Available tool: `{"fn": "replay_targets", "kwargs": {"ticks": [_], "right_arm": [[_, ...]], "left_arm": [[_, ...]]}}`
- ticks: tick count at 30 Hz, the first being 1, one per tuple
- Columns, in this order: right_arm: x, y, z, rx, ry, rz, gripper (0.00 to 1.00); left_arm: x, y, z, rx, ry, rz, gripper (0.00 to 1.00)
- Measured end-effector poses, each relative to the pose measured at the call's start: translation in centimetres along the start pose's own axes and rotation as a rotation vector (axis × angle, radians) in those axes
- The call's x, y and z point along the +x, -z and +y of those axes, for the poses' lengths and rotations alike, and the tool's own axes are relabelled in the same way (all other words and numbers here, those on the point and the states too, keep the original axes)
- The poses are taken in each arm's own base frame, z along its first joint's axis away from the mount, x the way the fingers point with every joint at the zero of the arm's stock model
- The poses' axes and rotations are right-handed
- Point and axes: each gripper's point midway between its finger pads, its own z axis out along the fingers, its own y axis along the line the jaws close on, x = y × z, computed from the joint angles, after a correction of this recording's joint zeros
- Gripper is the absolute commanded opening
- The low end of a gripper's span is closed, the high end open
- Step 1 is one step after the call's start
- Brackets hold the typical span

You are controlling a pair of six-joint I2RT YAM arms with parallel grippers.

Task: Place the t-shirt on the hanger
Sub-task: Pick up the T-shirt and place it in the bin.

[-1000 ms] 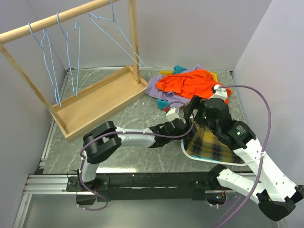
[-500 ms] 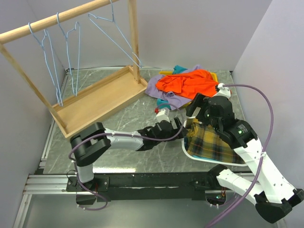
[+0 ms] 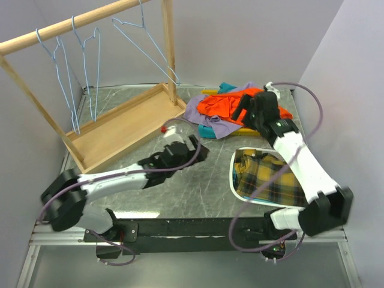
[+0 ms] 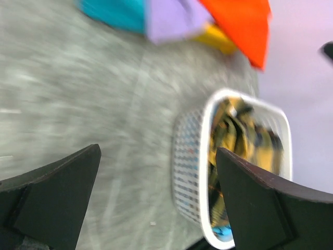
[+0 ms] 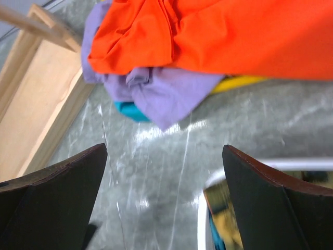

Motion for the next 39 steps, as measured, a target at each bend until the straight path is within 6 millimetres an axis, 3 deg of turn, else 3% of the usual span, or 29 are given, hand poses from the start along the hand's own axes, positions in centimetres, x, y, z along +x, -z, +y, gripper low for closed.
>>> {"fn": "replay_targets", "kwargs": {"ticks": [4,10,15,19,22,23,25,26,28,33,36,39], "right_arm": [[-0.3,-5.3,0.8,0.007,-0.008,0.048,0.9],[-0.5,-12.5,2.5,0.009,-0.024,0.083,0.79],[-0.3,-18.3,2.5,0.049,-0.028,0.092,0.78],[0.0,-21.4,1.4,0.084,-0.046,0.097,0.7],[0.4,-23.4,0.3,0.105,-0.065,0.105,0.59],[0.6,-23.8,0.0,0.109,-0.07,0.11,0.51],[0.9,-24.4,-0.5,0.114,-0.073,0.119,0.36],[0.9,-24.5,-0.6,0.115,-0.074,0.12,0.17],[0.5,-24.4,-0.4,0.104,-0.082,0.117,0.01],[-1.9,-23.6,0.9,0.062,-0.083,0.078,0.0],[-3.8,-21.2,2.0,0.033,-0.087,0.052,0.0],[-7.0,-17.5,3.6,-0.008,-0.094,-0.002,0.0]], "left_arm": [[-4.4,3.3,2.4,-0.085,0.005,-0.093,0.99],[-8.4,8.2,4.8,-0.133,0.002,-0.181,0.99],[-9.2,10.5,5.3,-0.142,-0.022,-0.191,0.99],[-9.1,11.5,5.9,-0.157,-0.052,-0.179,0.98],[-9.2,11.9,6.2,-0.162,-0.064,-0.177,0.98],[-9.2,12.0,6.2,-0.163,-0.069,-0.176,0.98],[-9.2,12.1,6.3,-0.165,-0.077,-0.175,0.98],[-9.2,12.2,6.3,-0.166,-0.082,-0.174,0.98],[-9.3,12.2,6.3,-0.167,-0.089,-0.174,0.98],[-9.6,12.4,6.1,-0.166,-0.099,-0.182,0.98],[-10.1,12.8,5.6,-0.154,-0.105,-0.194,0.98],[-10.9,13.3,4.7,-0.13,-0.103,-0.212,0.98]]}}
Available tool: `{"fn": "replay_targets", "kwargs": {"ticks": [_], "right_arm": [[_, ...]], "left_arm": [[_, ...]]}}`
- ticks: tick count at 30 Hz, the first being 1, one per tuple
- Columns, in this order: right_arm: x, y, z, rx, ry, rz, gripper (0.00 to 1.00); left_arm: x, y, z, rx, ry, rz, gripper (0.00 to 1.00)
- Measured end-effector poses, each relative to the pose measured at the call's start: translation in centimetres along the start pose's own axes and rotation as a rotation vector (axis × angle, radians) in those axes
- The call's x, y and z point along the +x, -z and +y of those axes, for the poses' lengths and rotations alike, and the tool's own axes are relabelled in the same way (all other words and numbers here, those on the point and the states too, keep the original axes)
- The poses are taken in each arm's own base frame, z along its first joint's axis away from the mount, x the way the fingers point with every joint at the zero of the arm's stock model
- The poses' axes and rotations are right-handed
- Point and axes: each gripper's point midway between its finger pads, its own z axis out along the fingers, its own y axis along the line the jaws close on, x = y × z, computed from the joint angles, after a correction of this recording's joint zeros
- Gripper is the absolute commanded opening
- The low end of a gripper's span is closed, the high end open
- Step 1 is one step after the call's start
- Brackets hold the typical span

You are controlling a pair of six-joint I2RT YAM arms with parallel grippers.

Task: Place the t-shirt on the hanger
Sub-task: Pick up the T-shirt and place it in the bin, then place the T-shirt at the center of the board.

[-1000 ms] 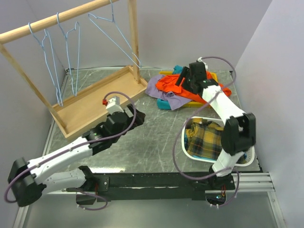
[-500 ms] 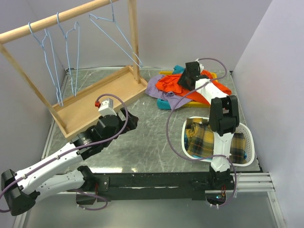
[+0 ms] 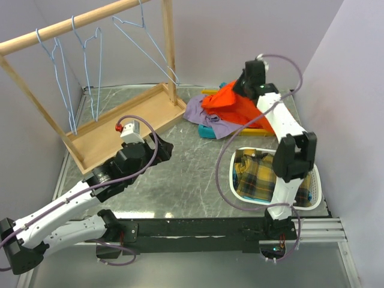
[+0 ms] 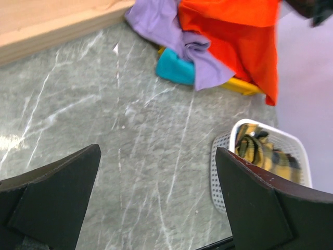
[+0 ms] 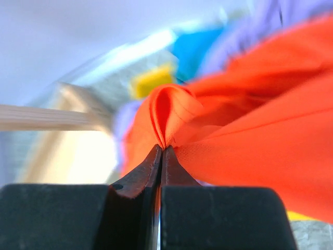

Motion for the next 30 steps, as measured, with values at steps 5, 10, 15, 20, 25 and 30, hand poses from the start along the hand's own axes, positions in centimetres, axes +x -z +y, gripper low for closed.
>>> {"fn": "replay_targets", "kwargs": {"ticks": [5,10,15,20,25,30], "right_arm": [[-8.2,9.8,5.1,-0.151,-0.02,-0.185,0.0],[-14.2,21.8,9.9,-0.361,-0.024,-0.349,0.0],[-15.7,31.5,13.2,-0.545,-0.005,-0.432,0.0],[-13.2,36.3,15.6,-0.671,0.028,-0.395,0.0],[-10.5,39.2,17.7,-0.777,0.046,-0.328,0.0],[-8.7,42.5,19.9,-0.909,0.037,-0.263,0.0]], "left_arm": [[-1.8,0.9,-1.3,0.041,0.002,-0.034,0.98],[-3.3,1.6,-2.4,0.071,-0.001,-0.059,0.98],[-4.8,2.5,-3.4,0.097,-0.011,-0.08,0.98],[-6.1,3.5,-4.0,0.125,-0.007,-0.109,0.98],[-6.6,4.1,-4.1,0.137,-0.008,-0.121,0.99],[-6.3,4.1,-3.8,0.13,-0.022,-0.109,0.99]]}}
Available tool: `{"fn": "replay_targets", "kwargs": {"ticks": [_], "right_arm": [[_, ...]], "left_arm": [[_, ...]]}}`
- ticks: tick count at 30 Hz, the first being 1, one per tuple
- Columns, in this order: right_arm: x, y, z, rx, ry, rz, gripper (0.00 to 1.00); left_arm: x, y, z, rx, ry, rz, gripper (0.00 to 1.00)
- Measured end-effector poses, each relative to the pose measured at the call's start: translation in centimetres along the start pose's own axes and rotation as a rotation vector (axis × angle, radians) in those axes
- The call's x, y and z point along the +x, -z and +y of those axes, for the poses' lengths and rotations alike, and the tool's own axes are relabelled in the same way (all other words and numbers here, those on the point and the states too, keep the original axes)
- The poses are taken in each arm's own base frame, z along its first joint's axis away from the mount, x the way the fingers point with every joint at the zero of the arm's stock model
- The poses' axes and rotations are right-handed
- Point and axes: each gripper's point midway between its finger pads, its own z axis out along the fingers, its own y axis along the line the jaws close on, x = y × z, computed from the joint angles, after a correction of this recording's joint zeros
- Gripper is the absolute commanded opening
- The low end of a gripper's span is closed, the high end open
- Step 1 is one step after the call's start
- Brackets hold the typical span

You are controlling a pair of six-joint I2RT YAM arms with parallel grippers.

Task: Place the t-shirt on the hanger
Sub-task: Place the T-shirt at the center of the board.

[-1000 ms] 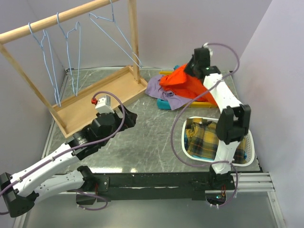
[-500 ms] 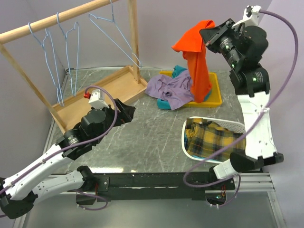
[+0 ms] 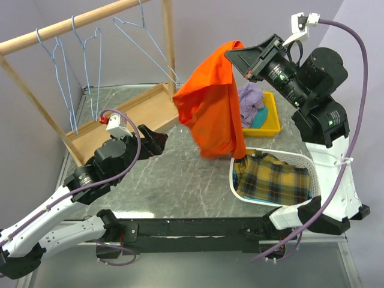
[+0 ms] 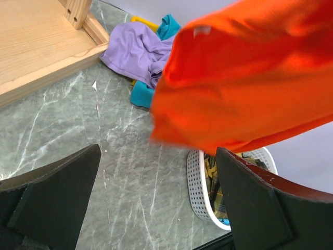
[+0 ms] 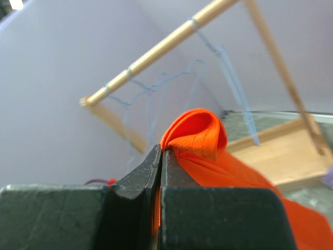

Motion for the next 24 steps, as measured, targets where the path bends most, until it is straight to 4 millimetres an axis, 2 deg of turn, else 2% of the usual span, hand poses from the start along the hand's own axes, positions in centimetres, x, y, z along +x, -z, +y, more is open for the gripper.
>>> {"fn": "replay_targets", "kwargs": {"ticks": [4,8,11,15,17,19,24], "right_arm": [[0.8,0.8,0.9,-0.052,-0.038,0.001,0.0],[3.3,1.2,-0.4,-0.052,-0.095,0.038,0.0],[5.9,0.3,-2.1,-0.038,-0.133,0.087,0.0],[9.9,-0.6,-5.5,0.028,-0.181,0.167,0.0],[11.2,-0.7,-6.6,0.058,-0.193,0.196,0.0],[11.3,-0.6,-6.7,0.062,-0.192,0.197,0.0],[10.0,0.5,-5.8,0.046,-0.168,0.157,0.0]], "left_arm": [[0.0,0.0,0.0,0.001,0.002,0.0,0.95],[1.3,-0.3,0.7,-0.004,0.013,0.012,0.91],[3.7,-1.3,2.0,-0.026,0.014,0.042,0.84],[8.2,-3.6,4.0,-0.078,0.012,0.117,0.76],[10.8,-4.8,4.7,-0.099,0.012,0.174,0.74],[13.0,-5.7,5.2,-0.116,0.015,0.23,0.73],[15.4,-6.4,4.7,-0.071,0.095,0.28,0.76]]}}
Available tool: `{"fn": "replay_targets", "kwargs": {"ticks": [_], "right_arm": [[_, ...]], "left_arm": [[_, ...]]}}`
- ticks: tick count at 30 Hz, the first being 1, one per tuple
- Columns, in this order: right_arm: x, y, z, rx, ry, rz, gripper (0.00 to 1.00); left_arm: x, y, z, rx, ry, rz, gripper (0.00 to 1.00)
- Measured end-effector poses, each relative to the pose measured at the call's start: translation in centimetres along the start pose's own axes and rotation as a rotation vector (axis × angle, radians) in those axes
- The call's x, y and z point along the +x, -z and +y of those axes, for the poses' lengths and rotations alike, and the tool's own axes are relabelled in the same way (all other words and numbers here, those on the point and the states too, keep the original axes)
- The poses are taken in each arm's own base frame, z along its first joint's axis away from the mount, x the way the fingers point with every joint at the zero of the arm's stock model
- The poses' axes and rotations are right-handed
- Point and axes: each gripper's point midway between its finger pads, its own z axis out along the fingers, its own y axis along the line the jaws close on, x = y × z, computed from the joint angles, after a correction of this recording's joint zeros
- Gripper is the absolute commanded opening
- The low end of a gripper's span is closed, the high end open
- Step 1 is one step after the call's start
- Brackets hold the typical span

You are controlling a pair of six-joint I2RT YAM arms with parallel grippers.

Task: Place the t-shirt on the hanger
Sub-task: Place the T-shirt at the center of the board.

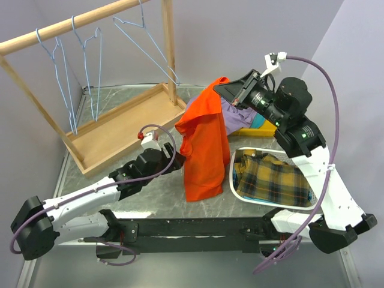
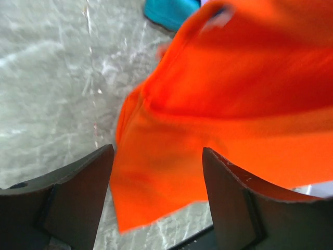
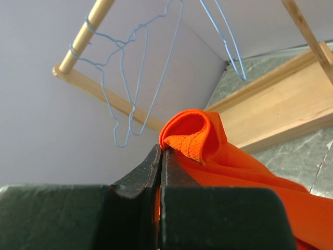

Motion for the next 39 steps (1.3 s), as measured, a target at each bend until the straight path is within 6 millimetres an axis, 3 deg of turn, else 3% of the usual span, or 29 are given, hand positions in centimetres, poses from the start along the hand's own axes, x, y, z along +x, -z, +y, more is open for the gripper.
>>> {"fn": "replay_targets", "kwargs": {"ticks": [7,18,24,32,39], "right_arm": [[-0.7,1.1,1.0,-0.026,0.019,-0.027,0.0],[-0.1,1.4,0.5,-0.012,0.025,-0.016,0.0],[-0.1,1.9,0.6,-0.014,0.028,-0.019,0.0],[0.1,2.0,0.4,-0.003,0.035,-0.011,0.0],[0.1,2.3,-0.1,0.02,0.043,-0.017,0.0]], "left_arm": [[1.3,-1.4,0.3,0.01,0.06,0.02,0.75],[-1.2,-1.4,-0.7,0.056,0.171,-0.052,0.71],[-2.2,-2.7,0.2,0.032,0.232,-0.078,0.69],[0.9,-6.1,1.7,-0.016,0.237,0.013,0.65],[2.0,-7.4,0.4,0.045,0.251,0.059,0.56]]}}
